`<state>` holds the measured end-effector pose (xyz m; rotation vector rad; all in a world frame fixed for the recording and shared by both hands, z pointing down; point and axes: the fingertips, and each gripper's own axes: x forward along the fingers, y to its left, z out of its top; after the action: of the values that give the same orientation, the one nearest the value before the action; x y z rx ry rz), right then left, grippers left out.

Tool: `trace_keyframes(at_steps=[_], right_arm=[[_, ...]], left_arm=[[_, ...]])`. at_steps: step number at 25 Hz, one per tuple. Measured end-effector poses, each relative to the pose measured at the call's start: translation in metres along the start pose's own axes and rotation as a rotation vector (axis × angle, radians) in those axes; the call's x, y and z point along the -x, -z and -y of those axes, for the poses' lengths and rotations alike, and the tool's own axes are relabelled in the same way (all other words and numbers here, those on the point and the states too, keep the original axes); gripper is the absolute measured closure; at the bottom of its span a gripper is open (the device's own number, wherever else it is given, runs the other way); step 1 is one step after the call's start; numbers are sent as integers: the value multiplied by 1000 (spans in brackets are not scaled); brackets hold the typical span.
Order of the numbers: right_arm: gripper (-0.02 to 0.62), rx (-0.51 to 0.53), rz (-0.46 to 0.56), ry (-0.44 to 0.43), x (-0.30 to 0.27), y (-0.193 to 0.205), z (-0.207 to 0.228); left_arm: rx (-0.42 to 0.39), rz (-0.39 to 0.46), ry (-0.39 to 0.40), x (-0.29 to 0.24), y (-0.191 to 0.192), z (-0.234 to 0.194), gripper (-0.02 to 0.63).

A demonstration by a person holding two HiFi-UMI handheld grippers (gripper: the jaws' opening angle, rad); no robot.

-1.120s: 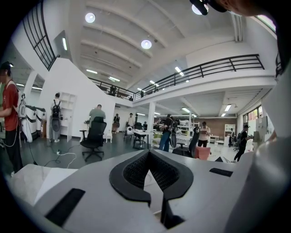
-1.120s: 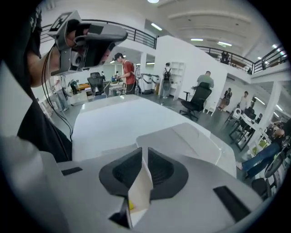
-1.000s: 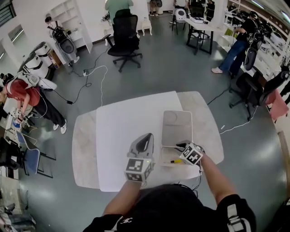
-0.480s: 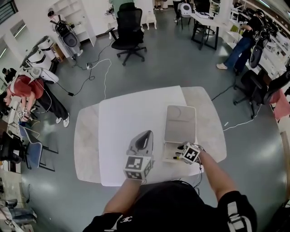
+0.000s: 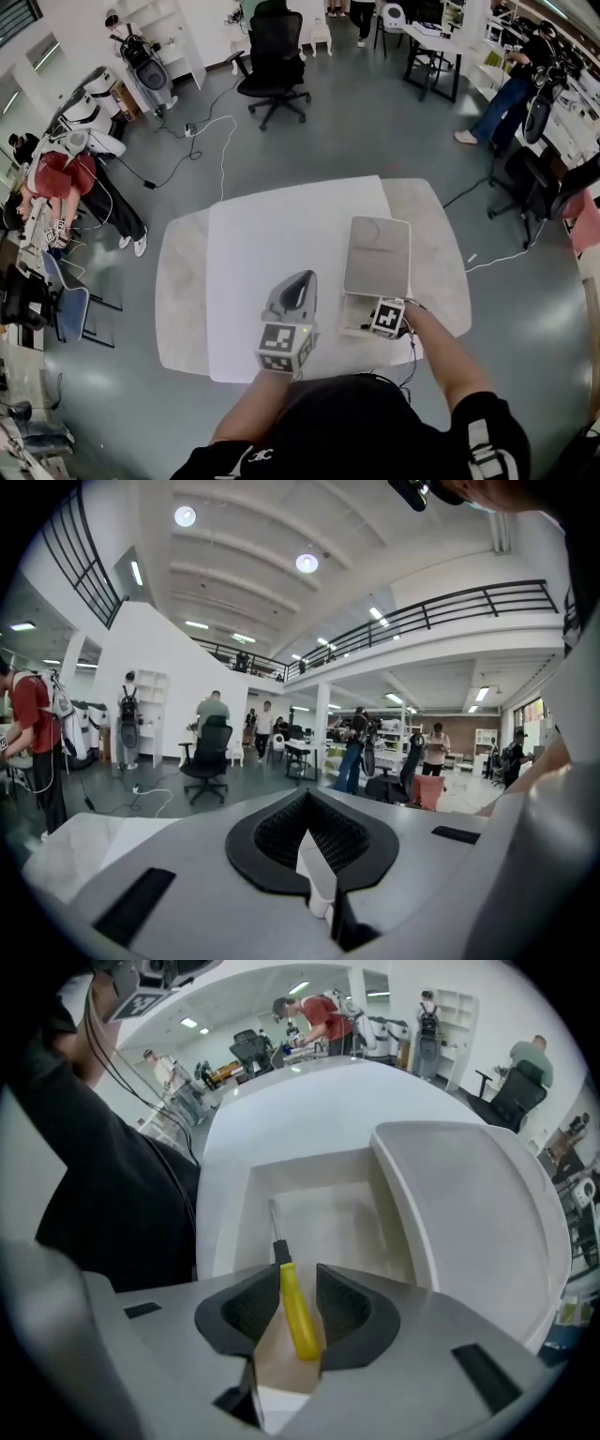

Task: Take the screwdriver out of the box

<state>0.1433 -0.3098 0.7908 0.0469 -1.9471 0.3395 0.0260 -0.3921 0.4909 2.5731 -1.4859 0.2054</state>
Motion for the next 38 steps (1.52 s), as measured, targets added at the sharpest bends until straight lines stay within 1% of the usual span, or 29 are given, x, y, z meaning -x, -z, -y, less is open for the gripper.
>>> trace_keyframes(at_steps=[1, 2, 4, 5, 8, 9, 11, 14, 20, 25, 29, 31, 33, 34, 38], right_arm=[[494, 9, -32, -17, -4, 4, -5], [494, 8, -85, -23, -6, 12, -8], [494, -18, -233, -13, -2, 36, -7], [494, -12, -281, 1, 0, 41, -4], [500, 110, -307, 89, -6, 33, 12], [505, 129, -320, 105, -8, 32, 14], [511, 131, -338, 111, -10, 34, 16], [520, 110, -327, 109, -11, 34, 17], [522, 73, -255, 137, 4, 23, 16], [522, 38, -171, 201, 27, 12, 19], [522, -13, -65, 260, 54, -2, 23], [522, -71, 6, 264, 65, -7, 22], [522, -140, 99, 257, 77, -14, 17], [522, -166, 142, 268, 86, -18, 17], [522, -241, 276, 357, 129, -29, 21]], left_arm=[[1, -3, 1, 1, 2, 0, 595], [1, -5, 2, 1, 2, -1, 595], [1, -5, 2, 1, 1, -2, 595], [1, -4, 1, 1, 0, -3, 595], [-3, 3, -1, 2, -2, -3, 595], [-4, 5, -3, 2, -2, -3, 595], [-1, 5, -6, 4, 0, -5, 595], [2, 5, -7, 6, 2, -6, 595], [5, 11, -1, 10, -1, -12, 595], [-6, 18, 14, 8, -3, -10, 595], [-3, 21, 37, 3, -7, -3, 595], [-2, 25, 48, -1, -8, 0, 595], [0, 31, 59, -4, -9, 4, 595], [2, 33, 63, -5, -10, 5, 595], [-4, 36, 80, -9, -11, 11, 595]])
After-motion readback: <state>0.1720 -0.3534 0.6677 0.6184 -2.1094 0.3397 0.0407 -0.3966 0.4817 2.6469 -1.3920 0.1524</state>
